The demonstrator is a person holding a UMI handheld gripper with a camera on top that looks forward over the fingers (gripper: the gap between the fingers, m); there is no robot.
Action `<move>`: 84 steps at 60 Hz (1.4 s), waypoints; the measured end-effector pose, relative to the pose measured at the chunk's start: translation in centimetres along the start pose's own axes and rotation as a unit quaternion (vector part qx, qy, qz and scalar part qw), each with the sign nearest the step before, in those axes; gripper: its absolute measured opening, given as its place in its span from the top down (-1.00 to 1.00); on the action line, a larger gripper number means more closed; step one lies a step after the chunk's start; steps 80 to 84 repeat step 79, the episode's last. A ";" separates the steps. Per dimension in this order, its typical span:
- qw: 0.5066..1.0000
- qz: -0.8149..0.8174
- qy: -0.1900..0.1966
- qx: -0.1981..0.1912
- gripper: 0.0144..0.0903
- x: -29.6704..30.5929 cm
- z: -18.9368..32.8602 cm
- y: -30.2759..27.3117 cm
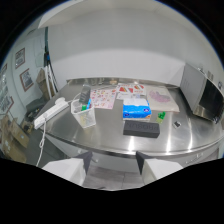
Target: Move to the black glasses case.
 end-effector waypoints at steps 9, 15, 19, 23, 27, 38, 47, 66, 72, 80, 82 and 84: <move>1.000 -0.009 0.012 -0.005 -0.86 3.2 0.0 0.9; 1.000 -0.010 0.020 -0.012 -0.85 5.6 0.7 1.7; 0.999 -0.008 0.028 -0.015 -0.84 5.9 1.8 1.9; 0.999 -0.007 0.029 -0.019 -0.84 7.9 2.8 2.3; 0.999 -0.006 0.035 -0.021 -0.84 8.7 4.0 2.2; 0.999 -0.011 0.043 -0.018 -0.84 10.0 8.2 1.1; 0.999 -0.007 0.047 -0.021 -0.85 10.4 11.6 0.1; 0.997 0.001 0.069 -0.024 -0.84 11.4 16.5 -1.9; 0.997 0.002 0.070 -0.024 -0.84 11.5 16.8 -2.1; 0.997 0.002 0.070 -0.023 -0.84 11.4 16.8 -2.1; 0.997 0.002 0.070 -0.023 -0.84 11.4 16.8 -2.1; 0.997 0.002 0.070 -0.023 -0.84 11.4 16.8 -2.1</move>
